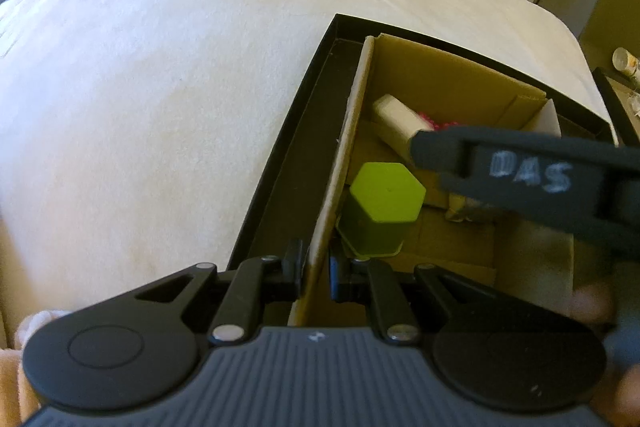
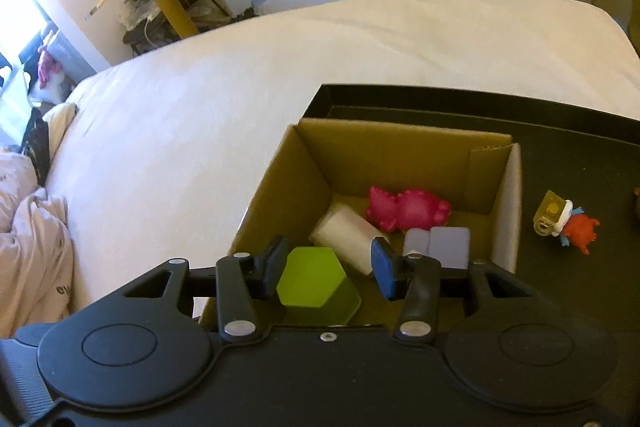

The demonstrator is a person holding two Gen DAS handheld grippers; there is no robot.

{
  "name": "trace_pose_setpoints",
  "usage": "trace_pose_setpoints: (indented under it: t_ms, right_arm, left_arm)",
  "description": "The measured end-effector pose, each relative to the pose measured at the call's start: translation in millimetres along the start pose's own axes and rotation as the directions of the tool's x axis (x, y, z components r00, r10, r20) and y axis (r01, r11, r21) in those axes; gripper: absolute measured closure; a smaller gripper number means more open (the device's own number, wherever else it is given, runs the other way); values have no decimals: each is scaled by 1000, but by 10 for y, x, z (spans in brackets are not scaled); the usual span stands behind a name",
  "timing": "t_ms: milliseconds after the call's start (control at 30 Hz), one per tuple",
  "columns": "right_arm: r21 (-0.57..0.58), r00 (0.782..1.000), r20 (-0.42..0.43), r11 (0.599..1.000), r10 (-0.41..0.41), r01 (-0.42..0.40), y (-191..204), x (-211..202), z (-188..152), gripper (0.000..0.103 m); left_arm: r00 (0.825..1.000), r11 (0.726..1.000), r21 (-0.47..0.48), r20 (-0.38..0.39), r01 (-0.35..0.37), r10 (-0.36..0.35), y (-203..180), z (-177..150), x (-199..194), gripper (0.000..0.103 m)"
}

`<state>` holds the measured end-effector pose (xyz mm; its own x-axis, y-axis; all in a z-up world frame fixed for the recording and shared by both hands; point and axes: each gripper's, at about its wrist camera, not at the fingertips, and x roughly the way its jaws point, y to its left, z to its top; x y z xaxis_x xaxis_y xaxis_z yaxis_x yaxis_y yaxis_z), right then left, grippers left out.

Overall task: Organize rigid objects
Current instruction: 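Release the white plug into the box by opening the right gripper, then move the right gripper back to the red crab figure on the tray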

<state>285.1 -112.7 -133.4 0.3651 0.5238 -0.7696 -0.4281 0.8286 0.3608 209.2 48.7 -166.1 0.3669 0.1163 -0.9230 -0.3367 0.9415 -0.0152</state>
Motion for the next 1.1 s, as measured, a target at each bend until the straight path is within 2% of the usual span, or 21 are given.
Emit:
trace_pose_setpoints:
  t_ms: [233,433,833,1100]
  right_arm:
    - [31,997,75,1000,-6,4,-175,-300,-22,56]
    - [87,988,148,996,-47,34,-472,-518,-54,56]
    - [190,980,184,981,-76,40,-991,-613,-196,56]
    - [207,970,200,974,-140,97,-1259,-563,-282,55]
  left_arm:
    - [999,998,34,-2,-46,47,-127,5,-15,91]
    - [996,996,23,-15,-83,83,-219,37,4,89]
    - [984,985,26,-36,-171,172,-389,62,97,87]
    - [973,974,26,-46,-226,227,-479,72,156,85]
